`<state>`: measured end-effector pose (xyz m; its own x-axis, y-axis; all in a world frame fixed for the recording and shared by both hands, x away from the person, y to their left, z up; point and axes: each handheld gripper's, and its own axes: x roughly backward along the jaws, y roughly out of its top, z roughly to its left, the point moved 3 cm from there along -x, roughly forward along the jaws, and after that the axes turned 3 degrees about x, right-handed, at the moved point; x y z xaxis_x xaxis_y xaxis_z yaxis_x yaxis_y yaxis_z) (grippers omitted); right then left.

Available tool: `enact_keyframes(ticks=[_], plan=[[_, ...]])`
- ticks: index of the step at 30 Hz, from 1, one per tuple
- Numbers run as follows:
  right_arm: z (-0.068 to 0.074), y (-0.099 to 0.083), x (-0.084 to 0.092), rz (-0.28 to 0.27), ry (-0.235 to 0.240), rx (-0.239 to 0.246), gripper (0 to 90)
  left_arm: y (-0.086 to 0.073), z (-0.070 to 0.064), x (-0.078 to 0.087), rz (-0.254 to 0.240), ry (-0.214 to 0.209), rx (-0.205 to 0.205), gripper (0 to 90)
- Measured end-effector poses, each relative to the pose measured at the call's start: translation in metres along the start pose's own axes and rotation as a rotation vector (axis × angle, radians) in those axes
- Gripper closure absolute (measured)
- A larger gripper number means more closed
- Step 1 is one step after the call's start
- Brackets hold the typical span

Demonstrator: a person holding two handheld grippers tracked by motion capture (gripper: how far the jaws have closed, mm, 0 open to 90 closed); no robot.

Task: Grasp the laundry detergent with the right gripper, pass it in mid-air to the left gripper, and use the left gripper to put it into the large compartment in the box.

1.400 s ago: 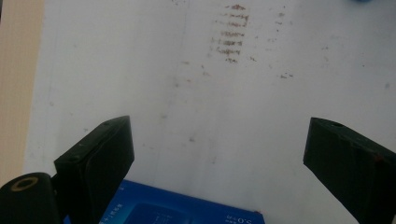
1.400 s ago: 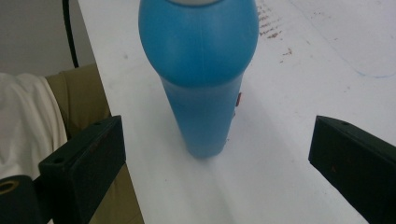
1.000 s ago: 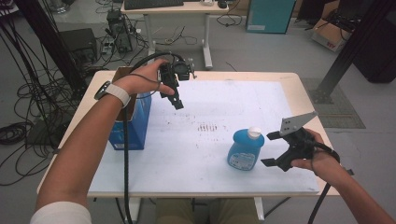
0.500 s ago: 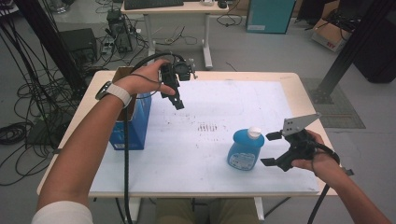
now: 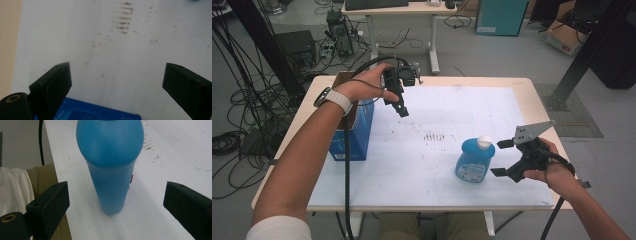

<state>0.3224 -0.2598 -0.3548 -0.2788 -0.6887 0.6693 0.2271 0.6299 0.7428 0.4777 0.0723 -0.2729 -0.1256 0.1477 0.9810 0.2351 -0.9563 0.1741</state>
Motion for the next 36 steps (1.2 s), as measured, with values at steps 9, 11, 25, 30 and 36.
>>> enact_keyframes(ticks=[9,11,25,30,36], plan=[[0.0004,0.0001,-0.0012,-0.006,0.008,-0.001,6.2,-0.0001,0.0001,-0.0012,-0.004,-0.001,0.006,9.0],[-0.0002,0.0004,-0.001,-0.005,0.006,0.006,6.2,-0.0003,0.0005,-0.0011,0.0,0.001,0.004,9.0],[0.0004,0.0015,0.0003,-0.016,0.005,0.003,6.1,-0.0003,0.0009,-0.0013,-0.001,0.0,0.007,9.0],[0.0002,0.0018,0.001,-0.023,0.005,0.002,6.1,-0.0004,0.0001,-0.0017,-0.011,-0.003,0.026,9.0],[0.0003,0.0018,0.0009,-0.027,0.002,0.002,6.1,-0.0004,0.0,-0.0021,-0.015,0.002,0.027,9.0]])
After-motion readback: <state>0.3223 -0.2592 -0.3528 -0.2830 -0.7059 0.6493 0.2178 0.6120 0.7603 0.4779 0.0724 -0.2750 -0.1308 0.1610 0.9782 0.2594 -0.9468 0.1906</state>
